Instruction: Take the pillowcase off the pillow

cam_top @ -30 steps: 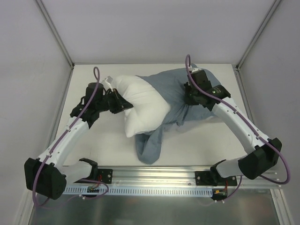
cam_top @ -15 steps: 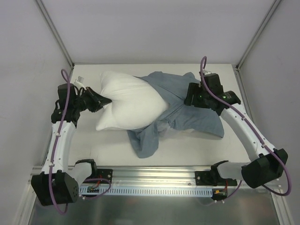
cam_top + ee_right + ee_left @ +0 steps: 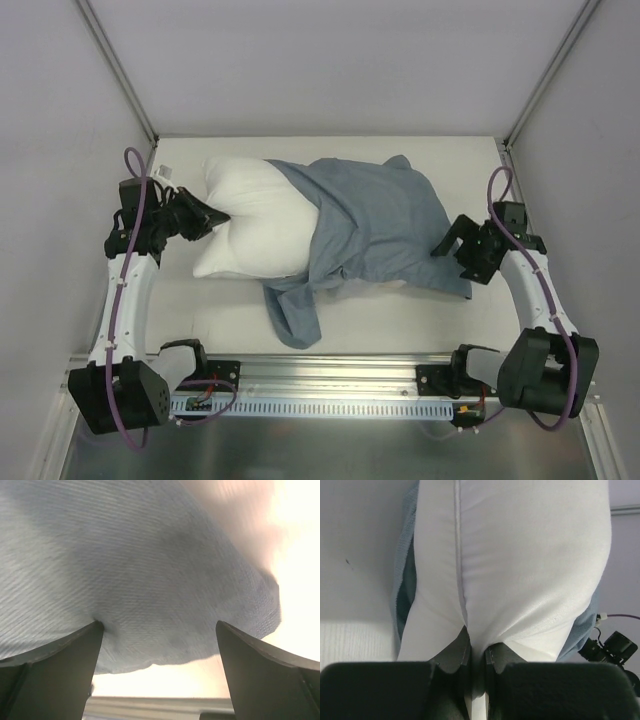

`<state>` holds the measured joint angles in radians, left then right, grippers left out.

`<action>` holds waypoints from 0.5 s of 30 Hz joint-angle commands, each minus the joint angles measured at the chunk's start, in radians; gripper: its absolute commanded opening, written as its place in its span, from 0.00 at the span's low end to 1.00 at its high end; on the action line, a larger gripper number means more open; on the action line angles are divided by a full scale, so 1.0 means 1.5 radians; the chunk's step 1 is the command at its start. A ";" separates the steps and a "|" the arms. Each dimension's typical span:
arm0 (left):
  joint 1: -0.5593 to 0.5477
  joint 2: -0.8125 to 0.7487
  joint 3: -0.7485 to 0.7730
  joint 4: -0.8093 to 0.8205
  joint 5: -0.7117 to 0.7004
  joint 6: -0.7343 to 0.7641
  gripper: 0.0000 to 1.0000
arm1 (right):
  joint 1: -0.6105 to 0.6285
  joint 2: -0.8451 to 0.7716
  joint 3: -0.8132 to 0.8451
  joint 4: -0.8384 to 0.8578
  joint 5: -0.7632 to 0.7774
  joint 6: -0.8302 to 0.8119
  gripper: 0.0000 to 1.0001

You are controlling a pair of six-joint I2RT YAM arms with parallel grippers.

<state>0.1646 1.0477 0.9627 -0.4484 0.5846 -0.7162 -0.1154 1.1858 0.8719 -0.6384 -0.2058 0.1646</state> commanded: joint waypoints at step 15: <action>0.038 0.014 0.067 0.024 -0.025 0.007 0.00 | -0.050 -0.073 0.030 0.002 0.108 0.052 0.01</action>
<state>0.1669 1.0653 0.9821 -0.4683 0.5644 -0.7044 -0.1596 1.1400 0.8337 -0.6033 -0.2504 0.2283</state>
